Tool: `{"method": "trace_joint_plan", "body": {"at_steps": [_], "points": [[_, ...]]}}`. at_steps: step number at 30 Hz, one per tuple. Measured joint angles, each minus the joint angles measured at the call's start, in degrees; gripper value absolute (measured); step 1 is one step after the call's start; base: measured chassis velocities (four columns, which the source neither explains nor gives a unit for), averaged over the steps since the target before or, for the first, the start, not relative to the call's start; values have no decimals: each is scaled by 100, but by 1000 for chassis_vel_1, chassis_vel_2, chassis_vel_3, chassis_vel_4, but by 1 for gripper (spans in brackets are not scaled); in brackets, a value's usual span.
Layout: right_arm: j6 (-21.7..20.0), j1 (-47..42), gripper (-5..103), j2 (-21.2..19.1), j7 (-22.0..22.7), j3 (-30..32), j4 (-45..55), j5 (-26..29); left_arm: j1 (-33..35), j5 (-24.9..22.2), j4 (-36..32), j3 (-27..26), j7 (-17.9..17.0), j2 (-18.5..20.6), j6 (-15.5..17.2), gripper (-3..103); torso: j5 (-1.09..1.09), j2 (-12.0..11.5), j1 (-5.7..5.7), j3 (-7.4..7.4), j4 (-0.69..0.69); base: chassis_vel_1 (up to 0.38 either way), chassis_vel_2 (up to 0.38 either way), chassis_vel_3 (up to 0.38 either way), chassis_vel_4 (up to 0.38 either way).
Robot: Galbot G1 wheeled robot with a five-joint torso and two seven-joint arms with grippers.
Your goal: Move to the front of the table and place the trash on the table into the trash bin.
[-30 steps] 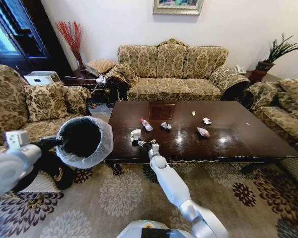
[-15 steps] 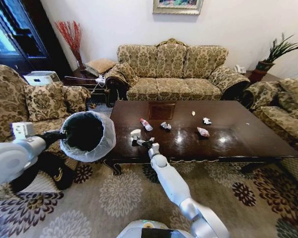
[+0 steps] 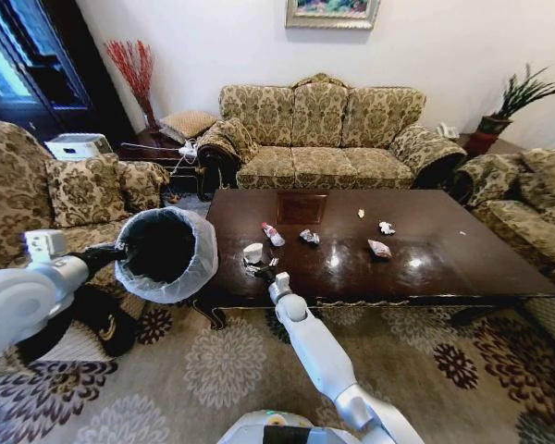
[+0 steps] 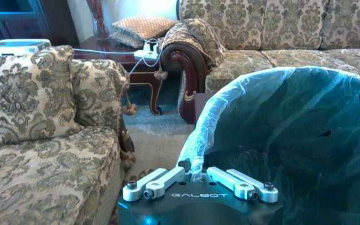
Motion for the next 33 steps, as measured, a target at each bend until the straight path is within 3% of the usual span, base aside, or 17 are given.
{"method": "trace_joint_plan", "body": {"at_steps": [8, 15, 33], "points": [[-218, -491, 100, -73, 103, 53, 350, -357, -40, 32, 45, 79, 19, -9, -57, 0, 1, -2, 8, 4, -5, -80, 76, 77, -88], [-48, -171, 100, -68, -266, 242, -127, -161, -108, 81, 42, 255, 23, 1, -109, 0, 1, 1, -5, -1, 1, 4, -3, -2, 7], [136, 806, 100, 0, -1223, 224, -1628, 176, -101, 98, -31, 300, 28, -87, -162, 0, 0, -1, 1, 2, 0, 0, 0, 0, 0]]}}
